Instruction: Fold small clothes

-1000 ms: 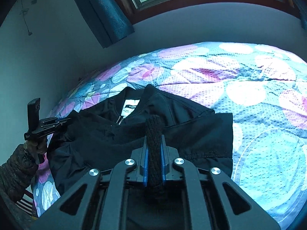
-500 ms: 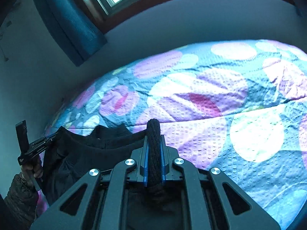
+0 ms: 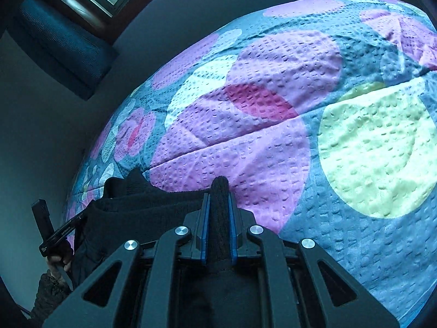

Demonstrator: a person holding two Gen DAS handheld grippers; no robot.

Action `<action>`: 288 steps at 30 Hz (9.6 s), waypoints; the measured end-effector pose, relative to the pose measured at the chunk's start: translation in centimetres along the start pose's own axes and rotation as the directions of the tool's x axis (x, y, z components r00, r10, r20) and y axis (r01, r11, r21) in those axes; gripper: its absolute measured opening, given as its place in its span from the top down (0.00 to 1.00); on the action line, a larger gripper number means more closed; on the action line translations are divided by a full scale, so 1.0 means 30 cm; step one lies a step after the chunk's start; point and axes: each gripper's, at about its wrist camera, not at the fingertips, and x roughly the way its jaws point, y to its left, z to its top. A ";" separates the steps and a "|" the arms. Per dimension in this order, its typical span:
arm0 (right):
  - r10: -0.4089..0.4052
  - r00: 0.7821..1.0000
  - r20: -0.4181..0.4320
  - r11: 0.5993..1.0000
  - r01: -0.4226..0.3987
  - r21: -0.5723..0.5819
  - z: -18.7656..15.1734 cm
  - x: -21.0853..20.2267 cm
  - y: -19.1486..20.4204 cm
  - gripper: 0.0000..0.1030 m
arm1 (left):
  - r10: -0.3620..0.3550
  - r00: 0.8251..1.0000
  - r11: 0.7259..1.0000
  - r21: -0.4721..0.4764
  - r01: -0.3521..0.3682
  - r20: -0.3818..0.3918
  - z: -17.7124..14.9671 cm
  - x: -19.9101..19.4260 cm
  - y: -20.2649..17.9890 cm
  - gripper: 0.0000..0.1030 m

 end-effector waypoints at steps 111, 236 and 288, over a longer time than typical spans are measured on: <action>0.221 0.973 -0.066 0.972 -0.225 -0.066 -0.691 -0.107 0.517 0.31 | -0.183 0.978 0.894 -0.398 0.206 0.096 -0.553 -0.463 0.234 0.11; 0.233 0.878 0.418 0.850 -0.392 0.351 -0.927 -0.722 -0.103 0.27 | 0.065 0.986 0.911 0.393 -0.122 0.155 -0.497 -0.421 -1.234 0.40; 0.360 0.929 0.089 0.924 -0.368 0.100 -0.286 -0.514 0.259 0.93 | 0.049 0.986 0.990 0.124 -0.069 0.158 -0.599 -0.461 -0.689 0.16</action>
